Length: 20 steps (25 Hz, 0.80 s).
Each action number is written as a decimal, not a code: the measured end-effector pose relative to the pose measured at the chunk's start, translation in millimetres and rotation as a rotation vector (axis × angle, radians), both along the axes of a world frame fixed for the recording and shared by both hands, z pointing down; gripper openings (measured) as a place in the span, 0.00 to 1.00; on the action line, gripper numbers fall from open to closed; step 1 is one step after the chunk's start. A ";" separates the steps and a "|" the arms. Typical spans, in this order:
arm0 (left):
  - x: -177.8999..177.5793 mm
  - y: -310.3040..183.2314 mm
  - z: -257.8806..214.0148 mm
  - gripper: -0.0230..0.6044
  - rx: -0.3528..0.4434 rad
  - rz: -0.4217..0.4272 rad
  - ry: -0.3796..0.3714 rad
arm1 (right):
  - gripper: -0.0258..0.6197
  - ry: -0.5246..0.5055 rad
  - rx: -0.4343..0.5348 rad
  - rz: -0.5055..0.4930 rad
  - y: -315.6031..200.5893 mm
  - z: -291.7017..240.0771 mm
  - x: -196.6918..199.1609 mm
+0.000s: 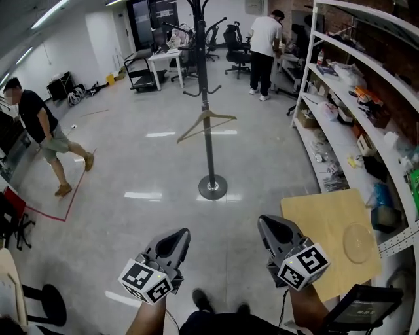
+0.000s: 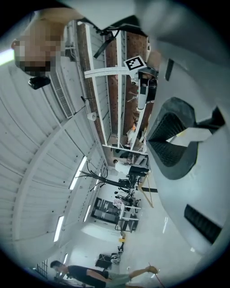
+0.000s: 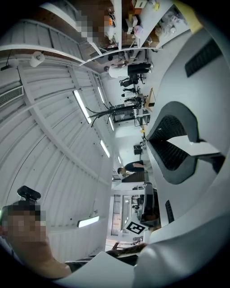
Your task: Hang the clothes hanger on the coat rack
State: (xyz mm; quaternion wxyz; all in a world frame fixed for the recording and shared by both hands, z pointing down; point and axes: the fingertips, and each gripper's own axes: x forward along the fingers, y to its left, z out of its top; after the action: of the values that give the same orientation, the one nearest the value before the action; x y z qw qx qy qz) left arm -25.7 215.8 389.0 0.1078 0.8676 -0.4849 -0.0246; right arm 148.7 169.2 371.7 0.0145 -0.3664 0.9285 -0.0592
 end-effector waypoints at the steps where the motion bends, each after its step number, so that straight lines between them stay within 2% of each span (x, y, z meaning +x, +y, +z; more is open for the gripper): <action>1: 9.4 4.4 0.8 0.03 -0.003 -0.003 -0.010 | 0.05 -0.001 0.003 -0.011 4.3 0.2 7.2; 6: 49.5 25.2 4.1 0.03 -0.024 0.001 -0.021 | 0.05 -0.004 -0.032 -0.019 19.8 11.3 35.8; 10: 65.3 38.4 0.6 0.03 -0.017 0.031 -0.021 | 0.05 -0.014 -0.037 -0.012 32.2 5.8 46.1; 15: 61.3 49.2 -7.2 0.03 0.006 0.060 -0.024 | 0.05 -0.024 -0.026 0.013 44.4 -3.4 42.4; 20: 48.4 63.2 -5.2 0.03 0.013 0.048 -0.025 | 0.05 -0.029 -0.014 0.009 59.6 -8.0 28.7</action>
State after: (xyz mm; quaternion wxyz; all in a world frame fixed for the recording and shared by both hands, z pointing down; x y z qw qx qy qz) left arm 22.7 279.0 383.7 0.0965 0.8799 -0.4650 -0.0141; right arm 177.4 228.8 363.7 0.0258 -0.3696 0.9261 -0.0709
